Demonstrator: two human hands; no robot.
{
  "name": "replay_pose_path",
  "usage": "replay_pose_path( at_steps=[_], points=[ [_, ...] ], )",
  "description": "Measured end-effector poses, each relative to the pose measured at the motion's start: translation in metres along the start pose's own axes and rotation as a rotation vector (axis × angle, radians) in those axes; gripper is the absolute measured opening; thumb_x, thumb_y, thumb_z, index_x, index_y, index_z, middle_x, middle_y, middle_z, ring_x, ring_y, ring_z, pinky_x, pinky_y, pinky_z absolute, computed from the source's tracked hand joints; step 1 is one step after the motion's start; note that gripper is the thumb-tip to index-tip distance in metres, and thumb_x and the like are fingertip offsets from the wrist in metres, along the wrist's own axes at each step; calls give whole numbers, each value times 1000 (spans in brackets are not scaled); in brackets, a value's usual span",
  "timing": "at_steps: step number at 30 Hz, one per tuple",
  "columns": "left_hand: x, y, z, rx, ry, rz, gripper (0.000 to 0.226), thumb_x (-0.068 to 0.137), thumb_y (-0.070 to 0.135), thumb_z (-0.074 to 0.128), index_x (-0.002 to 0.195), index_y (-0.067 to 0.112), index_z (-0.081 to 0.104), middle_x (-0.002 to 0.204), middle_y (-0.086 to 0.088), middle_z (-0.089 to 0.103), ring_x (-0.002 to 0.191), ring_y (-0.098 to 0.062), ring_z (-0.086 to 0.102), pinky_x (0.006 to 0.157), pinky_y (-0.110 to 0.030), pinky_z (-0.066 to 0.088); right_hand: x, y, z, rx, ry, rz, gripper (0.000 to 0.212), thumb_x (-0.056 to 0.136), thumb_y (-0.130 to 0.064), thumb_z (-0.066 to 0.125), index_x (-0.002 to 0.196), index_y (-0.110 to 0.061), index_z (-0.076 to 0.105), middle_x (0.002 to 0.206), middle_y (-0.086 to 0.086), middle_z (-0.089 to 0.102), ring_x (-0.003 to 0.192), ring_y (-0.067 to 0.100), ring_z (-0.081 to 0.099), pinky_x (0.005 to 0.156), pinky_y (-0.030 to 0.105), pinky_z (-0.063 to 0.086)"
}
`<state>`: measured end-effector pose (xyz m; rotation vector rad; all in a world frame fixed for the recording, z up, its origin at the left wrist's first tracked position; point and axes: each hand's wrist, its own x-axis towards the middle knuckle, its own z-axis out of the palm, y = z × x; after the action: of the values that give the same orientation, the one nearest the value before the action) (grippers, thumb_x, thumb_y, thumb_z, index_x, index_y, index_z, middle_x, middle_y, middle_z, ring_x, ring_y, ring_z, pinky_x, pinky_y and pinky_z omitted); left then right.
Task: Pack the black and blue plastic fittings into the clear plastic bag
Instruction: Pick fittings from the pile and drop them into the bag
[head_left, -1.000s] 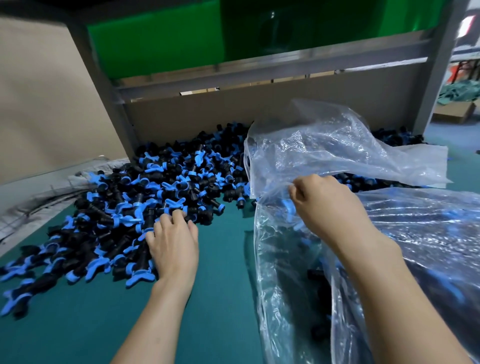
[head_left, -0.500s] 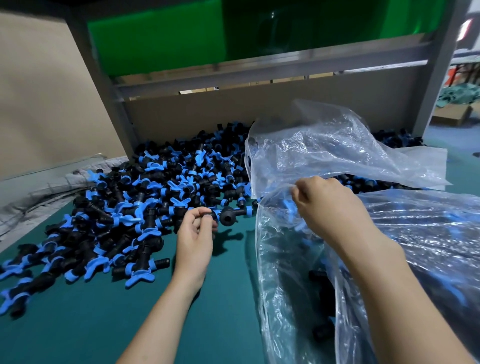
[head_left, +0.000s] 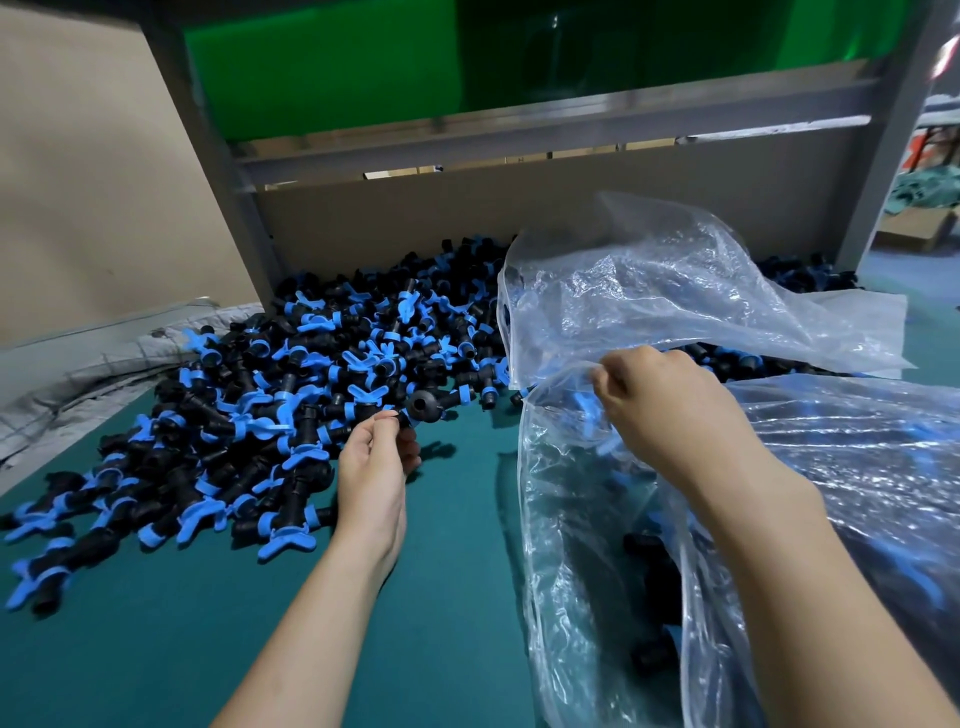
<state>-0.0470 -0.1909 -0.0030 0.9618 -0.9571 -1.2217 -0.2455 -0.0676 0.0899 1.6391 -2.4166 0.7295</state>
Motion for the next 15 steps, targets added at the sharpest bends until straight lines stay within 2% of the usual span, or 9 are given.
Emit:
replay_pose_path(
  at_steps=[5, 8, 12, 15],
  points=[
    [-3, 3, 0, -50, -40, -12, 18, 101, 17, 49, 89, 18, 61, 71, 7, 56, 63, -5, 51, 67, -24, 41, 0, 0, 0, 10, -1, 5, 31, 100, -22, 41, 71, -10, 45, 68, 10, 50, 69, 37, 50, 56, 37, 31],
    [-13, 13, 2, -102, -100, 17, 19, 98, 12, 49, 86, 20, 63, 71, 8, 61, 63, -6, 53, 66, -24, 44, -1, -1, -1, 24, 10, 7, 31, 99, -22, 42, 73, -8, 49, 68, 11, 52, 67, 36, 49, 55, 36, 32],
    [-37, 33, 14, -7, -317, 159, 11, 84, 20, 56, 83, 25, 66, 74, 5, 63, 68, -10, 56, 64, -20, 48, -2, -3, -6, 61, 22, 9, 33, 101, -24, 40, 75, -6, 52, 70, 12, 55, 66, 36, 50, 56, 36, 35],
    [-60, 42, 22, 136, -446, 315, 9, 83, 22, 58, 89, 21, 65, 73, 6, 64, 69, -7, 57, 66, -15, 46, -1, -6, -12, 107, 30, 2, 36, 102, -27, 38, 71, -11, 44, 72, 12, 52, 71, 37, 50, 59, 37, 36]
  ],
)
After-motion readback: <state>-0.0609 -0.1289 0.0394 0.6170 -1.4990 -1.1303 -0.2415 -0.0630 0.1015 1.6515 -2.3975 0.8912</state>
